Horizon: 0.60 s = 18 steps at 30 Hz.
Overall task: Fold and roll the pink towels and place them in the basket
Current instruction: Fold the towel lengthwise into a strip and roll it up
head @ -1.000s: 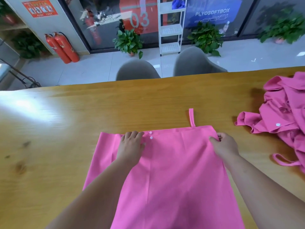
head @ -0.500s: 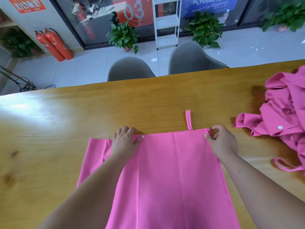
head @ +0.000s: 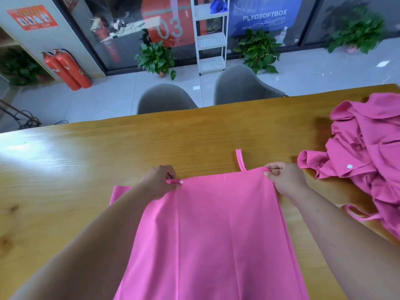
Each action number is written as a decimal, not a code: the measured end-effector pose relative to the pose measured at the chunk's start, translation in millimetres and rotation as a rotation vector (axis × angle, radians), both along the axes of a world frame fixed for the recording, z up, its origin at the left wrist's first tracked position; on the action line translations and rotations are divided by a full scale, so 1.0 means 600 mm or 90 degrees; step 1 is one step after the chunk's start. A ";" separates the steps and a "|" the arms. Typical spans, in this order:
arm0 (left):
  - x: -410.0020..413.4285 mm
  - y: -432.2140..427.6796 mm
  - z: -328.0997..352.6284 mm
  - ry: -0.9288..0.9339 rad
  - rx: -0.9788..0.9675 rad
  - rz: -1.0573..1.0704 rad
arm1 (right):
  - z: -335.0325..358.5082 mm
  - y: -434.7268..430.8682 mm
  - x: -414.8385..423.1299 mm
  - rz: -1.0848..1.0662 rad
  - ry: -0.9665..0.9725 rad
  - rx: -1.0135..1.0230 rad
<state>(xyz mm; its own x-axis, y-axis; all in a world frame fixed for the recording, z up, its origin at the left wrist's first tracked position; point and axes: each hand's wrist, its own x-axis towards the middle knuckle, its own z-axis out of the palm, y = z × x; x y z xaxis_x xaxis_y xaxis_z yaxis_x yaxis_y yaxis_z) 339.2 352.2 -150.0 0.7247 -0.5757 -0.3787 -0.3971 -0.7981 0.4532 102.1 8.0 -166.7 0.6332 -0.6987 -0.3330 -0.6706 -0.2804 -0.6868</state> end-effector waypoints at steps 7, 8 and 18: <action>-0.006 0.032 0.049 0.004 -0.015 -0.124 | 0.031 0.023 -0.012 -0.041 -0.046 0.039; -0.006 0.036 0.054 0.002 -0.019 -0.122 | 0.040 0.030 -0.013 -0.059 -0.055 0.045; -0.016 0.094 0.130 -0.033 -0.098 -0.094 | 0.148 0.072 -0.042 -0.106 -0.132 0.037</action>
<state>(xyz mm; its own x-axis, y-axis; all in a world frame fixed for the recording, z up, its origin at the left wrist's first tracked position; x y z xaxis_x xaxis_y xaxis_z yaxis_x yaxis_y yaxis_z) 329.5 408.6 -71.9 0.6447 -0.7249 -0.2425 -0.5300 -0.6526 0.5415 76.9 50.9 -78.0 0.5696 -0.7825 -0.2516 -0.5478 -0.1332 -0.8259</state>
